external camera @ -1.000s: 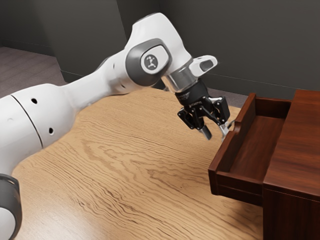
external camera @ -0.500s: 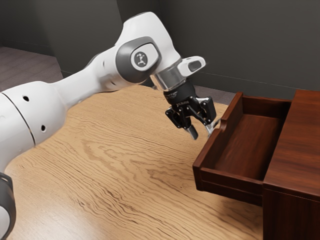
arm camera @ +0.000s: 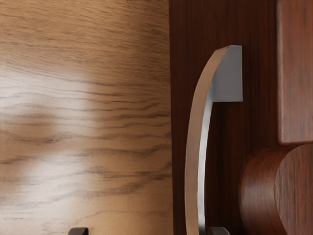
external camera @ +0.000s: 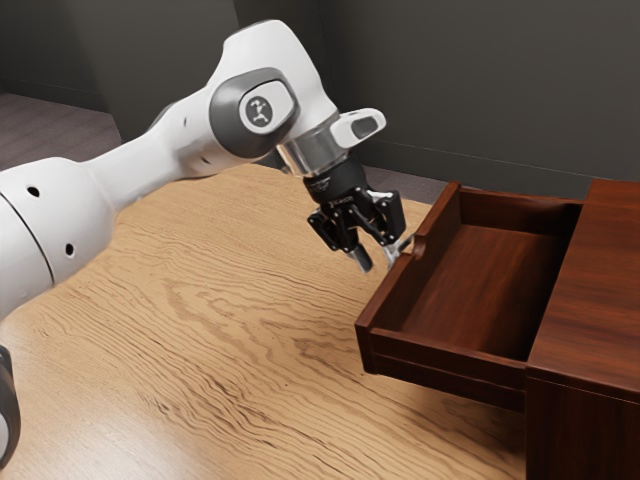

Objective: Pull the drawer handle with one arm to open the drawer

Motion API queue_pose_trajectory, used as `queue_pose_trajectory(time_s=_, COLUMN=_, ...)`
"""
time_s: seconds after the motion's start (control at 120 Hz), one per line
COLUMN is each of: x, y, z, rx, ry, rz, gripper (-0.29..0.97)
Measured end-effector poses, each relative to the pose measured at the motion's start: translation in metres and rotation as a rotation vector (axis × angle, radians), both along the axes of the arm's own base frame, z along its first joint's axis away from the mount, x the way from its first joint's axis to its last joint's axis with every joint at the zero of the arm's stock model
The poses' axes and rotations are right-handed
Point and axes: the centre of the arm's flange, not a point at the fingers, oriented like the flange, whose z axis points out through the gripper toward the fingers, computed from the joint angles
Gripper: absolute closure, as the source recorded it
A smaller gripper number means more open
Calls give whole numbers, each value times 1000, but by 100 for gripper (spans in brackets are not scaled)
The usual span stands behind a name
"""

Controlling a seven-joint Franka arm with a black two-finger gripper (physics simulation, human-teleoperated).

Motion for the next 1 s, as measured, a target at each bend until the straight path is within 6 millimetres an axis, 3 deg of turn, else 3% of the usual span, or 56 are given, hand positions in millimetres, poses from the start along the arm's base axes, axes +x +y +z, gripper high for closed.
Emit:
queue_pose_trajectory(time_s=0.467, x=-2, y=8, z=1, rx=37, ry=-5, rz=-7, gripper=35)
queue_pose_trajectory(time_s=0.708, x=-2, y=7, z=0, rx=38, ry=-4, rz=-13, gripper=24)
queue_pose_trajectory(time_s=1.0, x=-3, y=6, z=1, rx=42, ry=-3, rz=-17, gripper=19)
